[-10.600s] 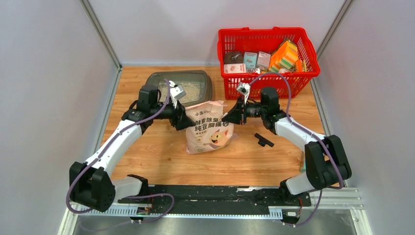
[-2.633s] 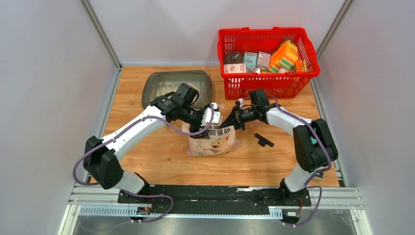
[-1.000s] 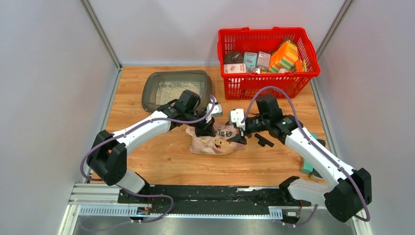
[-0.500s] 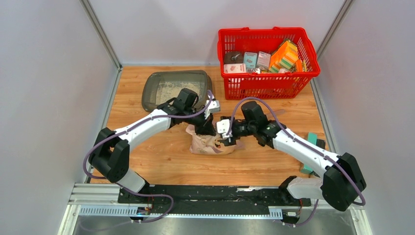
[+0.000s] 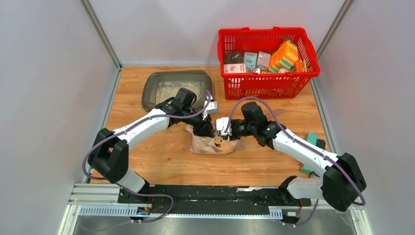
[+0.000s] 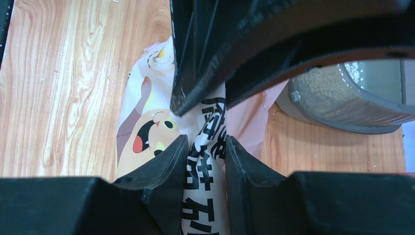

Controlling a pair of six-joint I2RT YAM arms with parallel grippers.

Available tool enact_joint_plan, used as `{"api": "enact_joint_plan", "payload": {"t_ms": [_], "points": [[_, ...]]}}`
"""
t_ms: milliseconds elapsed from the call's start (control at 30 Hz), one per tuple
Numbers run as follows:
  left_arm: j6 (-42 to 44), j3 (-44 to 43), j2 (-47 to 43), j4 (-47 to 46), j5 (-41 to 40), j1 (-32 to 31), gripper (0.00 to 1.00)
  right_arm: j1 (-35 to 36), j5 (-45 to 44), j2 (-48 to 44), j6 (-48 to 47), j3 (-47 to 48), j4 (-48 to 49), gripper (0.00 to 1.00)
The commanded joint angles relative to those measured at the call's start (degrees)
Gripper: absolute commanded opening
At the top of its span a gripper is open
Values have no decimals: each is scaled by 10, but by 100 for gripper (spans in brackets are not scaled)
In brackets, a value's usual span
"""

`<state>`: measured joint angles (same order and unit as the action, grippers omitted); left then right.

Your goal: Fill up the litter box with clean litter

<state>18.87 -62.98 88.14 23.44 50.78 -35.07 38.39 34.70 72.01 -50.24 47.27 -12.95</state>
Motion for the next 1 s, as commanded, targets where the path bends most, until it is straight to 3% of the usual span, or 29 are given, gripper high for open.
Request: {"api": "enact_joint_plan", "payload": {"t_ms": [0, 33, 100, 133, 333, 567, 667, 767, 800, 867, 967], "points": [[111, 11, -37, 94, 25, 6, 37, -20, -44, -20, 18, 0, -50, 33], [125, 16, -41, 105, 20, 8, 38, -22, -44, -20, 31, 1, -58, 28], [145, 34, -50, 105, 3, 15, 38, -24, -37, -20, 43, 4, -69, 2], [145, 37, -52, 104, -3, 18, 37, -24, -37, -24, 62, 7, -72, 0], [160, 38, -70, 122, -29, 51, 29, -40, -31, -23, 134, 27, -91, 0], [211, 49, -73, 165, -51, 74, 29, -55, -23, -44, 182, 28, -104, 0], [218, 36, -71, 181, -38, 74, 16, -57, -28, -40, 188, 31, -106, 0], [256, 12, -75, 237, -39, 76, 3, -71, -15, -28, 174, 29, -119, 18], [267, 6, -76, 253, -42, 76, 1, -76, -10, -25, 168, 29, -126, 27], [291, -10, -84, 295, -46, 83, 0, -85, -3, -16, 149, 27, -146, 34], [310, -26, -92, 343, -55, 87, 0, -89, 6, -13, 129, 21, -160, 29]]}}
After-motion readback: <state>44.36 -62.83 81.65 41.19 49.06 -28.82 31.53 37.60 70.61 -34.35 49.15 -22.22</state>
